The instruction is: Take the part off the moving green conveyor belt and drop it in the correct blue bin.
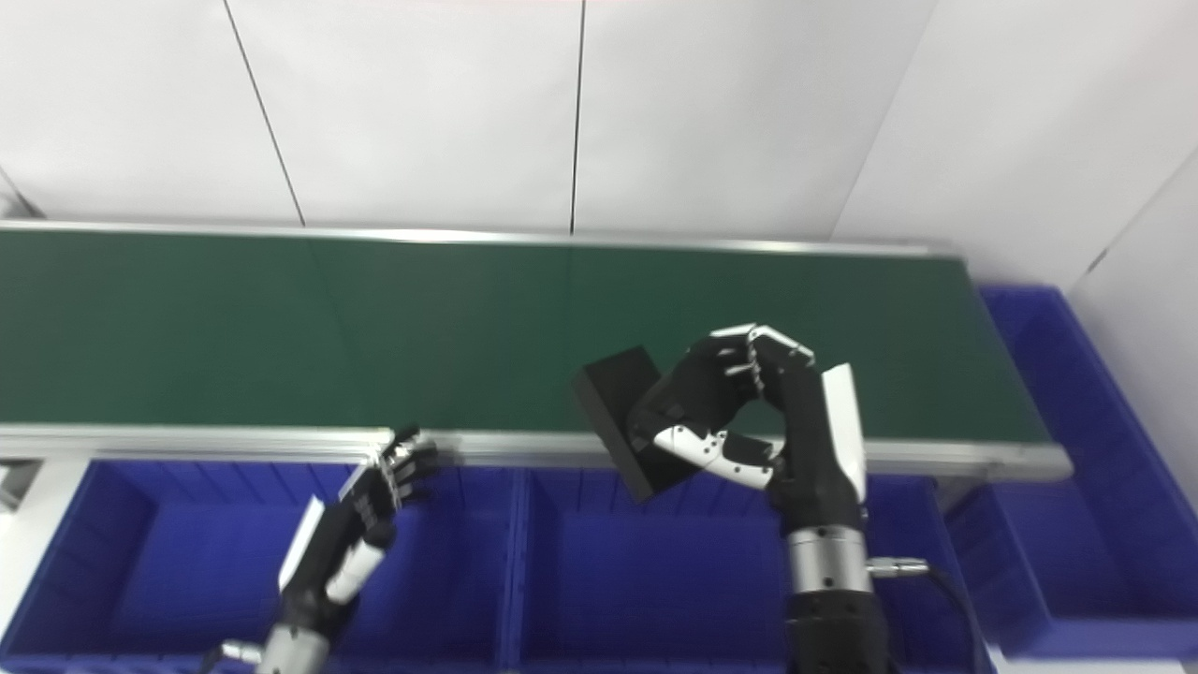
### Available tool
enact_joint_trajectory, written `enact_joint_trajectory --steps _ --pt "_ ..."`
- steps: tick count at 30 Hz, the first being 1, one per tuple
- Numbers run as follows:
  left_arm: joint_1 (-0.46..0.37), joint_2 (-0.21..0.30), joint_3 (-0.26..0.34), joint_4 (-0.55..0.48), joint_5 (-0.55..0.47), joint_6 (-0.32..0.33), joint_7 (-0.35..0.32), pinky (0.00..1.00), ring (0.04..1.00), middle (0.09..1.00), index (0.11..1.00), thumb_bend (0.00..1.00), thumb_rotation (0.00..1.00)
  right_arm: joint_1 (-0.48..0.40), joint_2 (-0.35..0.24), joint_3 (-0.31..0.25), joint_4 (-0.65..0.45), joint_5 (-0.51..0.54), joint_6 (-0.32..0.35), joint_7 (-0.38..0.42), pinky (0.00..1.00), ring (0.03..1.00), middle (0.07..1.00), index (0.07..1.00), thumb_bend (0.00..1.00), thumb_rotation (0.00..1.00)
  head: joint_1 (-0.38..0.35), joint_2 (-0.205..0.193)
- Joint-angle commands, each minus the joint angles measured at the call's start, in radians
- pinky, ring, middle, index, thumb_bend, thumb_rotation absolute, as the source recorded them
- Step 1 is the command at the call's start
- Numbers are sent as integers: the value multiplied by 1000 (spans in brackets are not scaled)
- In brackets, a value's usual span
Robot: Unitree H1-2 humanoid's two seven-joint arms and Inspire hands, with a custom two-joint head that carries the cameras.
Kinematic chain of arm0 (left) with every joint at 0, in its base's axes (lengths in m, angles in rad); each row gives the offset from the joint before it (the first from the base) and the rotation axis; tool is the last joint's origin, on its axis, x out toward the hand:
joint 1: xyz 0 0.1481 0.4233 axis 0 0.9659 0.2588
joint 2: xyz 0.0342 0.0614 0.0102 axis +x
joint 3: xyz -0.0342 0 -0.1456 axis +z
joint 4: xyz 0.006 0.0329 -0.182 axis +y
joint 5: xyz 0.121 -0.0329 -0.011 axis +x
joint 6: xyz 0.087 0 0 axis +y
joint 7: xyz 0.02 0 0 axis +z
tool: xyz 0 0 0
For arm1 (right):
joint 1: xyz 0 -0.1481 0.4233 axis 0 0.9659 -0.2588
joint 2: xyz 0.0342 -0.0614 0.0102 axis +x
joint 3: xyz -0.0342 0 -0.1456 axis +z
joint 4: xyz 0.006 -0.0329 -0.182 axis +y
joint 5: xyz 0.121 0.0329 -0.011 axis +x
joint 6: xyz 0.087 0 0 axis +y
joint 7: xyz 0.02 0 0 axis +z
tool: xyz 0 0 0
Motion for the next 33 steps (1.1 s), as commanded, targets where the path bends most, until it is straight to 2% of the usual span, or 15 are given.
enact_joint_trajectory --steps 1,6,15,28,33 --pt "-7 3 8 -39 -10 -21 -22 747 813 852 920 894 841 1 13 13 1 5 -80 -25 365 412 495 523 518 0 0 9" --pt "-7 1 24 -59 -16 -21 -47 747 809 845 921 874 838 42 27 42 102 -23 -112 -61 386 418 500 513 518 0 -5 30" --pt "6 -4 46 -93 -18 -21 -73 751 815 852 925 876 837 34 37 65 262 -6 -178 -90 397 420 505 503 519 0 -1 58" --pt "13 -2 60 -111 -18 -20 -87 744 808 847 924 887 840 3 19 121 420 -117 -182 -146 393 416 498 507 519 0 -1 73" --pt "13 -1 61 -111 -13 -20 -88 743 808 846 925 890 845 -10 8 133 474 -140 -202 -171 426 419 497 506 519 0 2 72"
